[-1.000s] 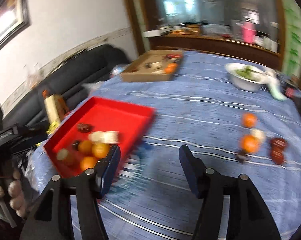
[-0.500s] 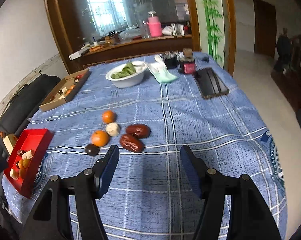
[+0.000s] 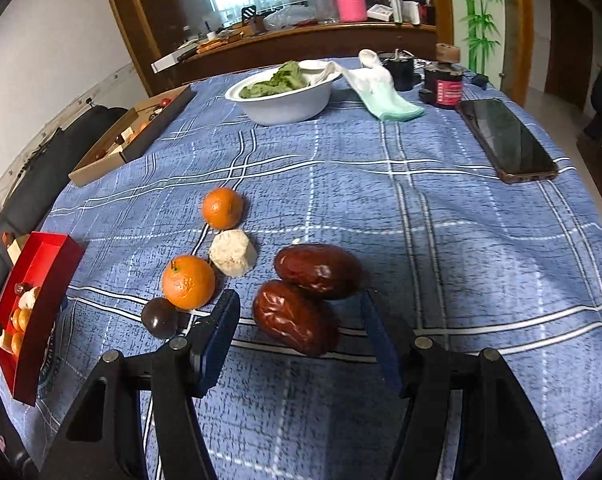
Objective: Organize fruits
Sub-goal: 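Grasp a dark round fruit with the left gripper while the right gripper grasps a red date, then carry both fruits into the red tray and open both grippers, then grasp an orange with the left gripper while the right gripper grasps a red date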
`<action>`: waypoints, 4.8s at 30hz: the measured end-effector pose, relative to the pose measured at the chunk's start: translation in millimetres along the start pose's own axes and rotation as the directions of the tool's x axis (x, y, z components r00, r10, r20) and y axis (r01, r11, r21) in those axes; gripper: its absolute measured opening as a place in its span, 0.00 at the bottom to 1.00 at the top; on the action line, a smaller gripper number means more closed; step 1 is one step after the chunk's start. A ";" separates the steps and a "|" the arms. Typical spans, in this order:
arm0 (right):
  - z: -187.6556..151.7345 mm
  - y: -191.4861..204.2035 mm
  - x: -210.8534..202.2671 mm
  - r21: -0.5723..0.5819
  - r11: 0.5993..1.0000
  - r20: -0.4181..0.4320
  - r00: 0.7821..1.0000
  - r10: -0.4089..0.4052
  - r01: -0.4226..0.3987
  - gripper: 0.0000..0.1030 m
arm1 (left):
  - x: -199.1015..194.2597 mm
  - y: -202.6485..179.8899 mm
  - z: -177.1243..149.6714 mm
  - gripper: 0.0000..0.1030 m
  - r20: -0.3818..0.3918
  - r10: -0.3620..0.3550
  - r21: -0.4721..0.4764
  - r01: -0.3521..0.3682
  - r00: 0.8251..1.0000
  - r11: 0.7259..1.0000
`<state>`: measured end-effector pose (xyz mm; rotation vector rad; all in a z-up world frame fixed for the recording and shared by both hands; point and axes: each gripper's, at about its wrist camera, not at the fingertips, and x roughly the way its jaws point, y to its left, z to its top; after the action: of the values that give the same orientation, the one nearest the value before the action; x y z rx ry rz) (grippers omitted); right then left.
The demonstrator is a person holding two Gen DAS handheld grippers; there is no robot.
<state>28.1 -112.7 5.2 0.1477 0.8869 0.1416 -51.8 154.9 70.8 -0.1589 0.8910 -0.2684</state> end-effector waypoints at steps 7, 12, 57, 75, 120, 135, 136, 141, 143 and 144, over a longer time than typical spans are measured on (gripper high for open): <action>-2.5 5.8 2.4 -0.029 0.999 -0.002 1.000 0.025 -0.025 0.36 | 59.2 -41.0 12.5 0.63 -0.031 -0.043 0.106 0.046 0.999 0.993; -0.7 3.7 1.4 -0.025 0.999 -0.003 0.999 0.043 -0.043 0.31 | 93.4 -64.5 24.4 0.60 -0.042 -0.060 0.185 0.067 0.997 0.980; 19.2 157.7 -13.1 0.045 0.856 -0.152 0.843 0.516 -0.516 0.28 | -76.0 187.4 -3.6 0.25 0.180 0.226 -0.206 -0.188 0.957 0.960; 16.1 322.3 62.5 -0.172 0.889 -0.275 0.888 0.369 -0.423 0.35 | -73.0 249.6 -20.8 0.43 0.124 0.232 -0.370 -0.171 0.965 0.913; 21.3 4.0 28.1 0.012 1.000 0.009 1.000 -0.020 0.020 0.46 | -97.6 115.7 -34.8 0.47 0.184 0.120 -0.266 -0.068 0.976 0.962; 12.2 4.8 19.7 0.030 1.000 -0.001 1.000 0.004 -0.004 0.39 | -73.1 77.3 -16.5 0.47 0.137 0.079 -0.178 -0.053 0.987 0.983; 12.1 6.6 19.8 0.021 1.000 -0.004 1.000 -0.001 0.001 0.39 | -65.5 70.1 -13.7 0.47 0.127 0.070 -0.159 -0.049 0.989 0.986; 11.6 5.9 15.3 0.017 1.000 -0.008 1.000 0.004 -0.004 0.39 | -22.5 39.6 -2.0 0.47 0.067 0.035 -0.078 -0.030 0.997 0.997; 12.6 2.4 9.0 0.026 1.000 0.012 1.000 -0.005 0.005 0.39 | 1.3 24.6 3.8 0.47 0.027 0.022 -0.040 -0.021 0.999 0.999; 13.2 0.7 8.0 0.031 1.000 0.015 1.000 -0.006 0.006 0.39 | 10.9 17.6 6.2 0.47 0.010 0.015 -0.027 -0.015 1.000 1.000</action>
<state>43.3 -111.5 7.4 0.1746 0.8748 0.1212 -37.6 168.7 62.1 -0.1779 0.8854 -0.2415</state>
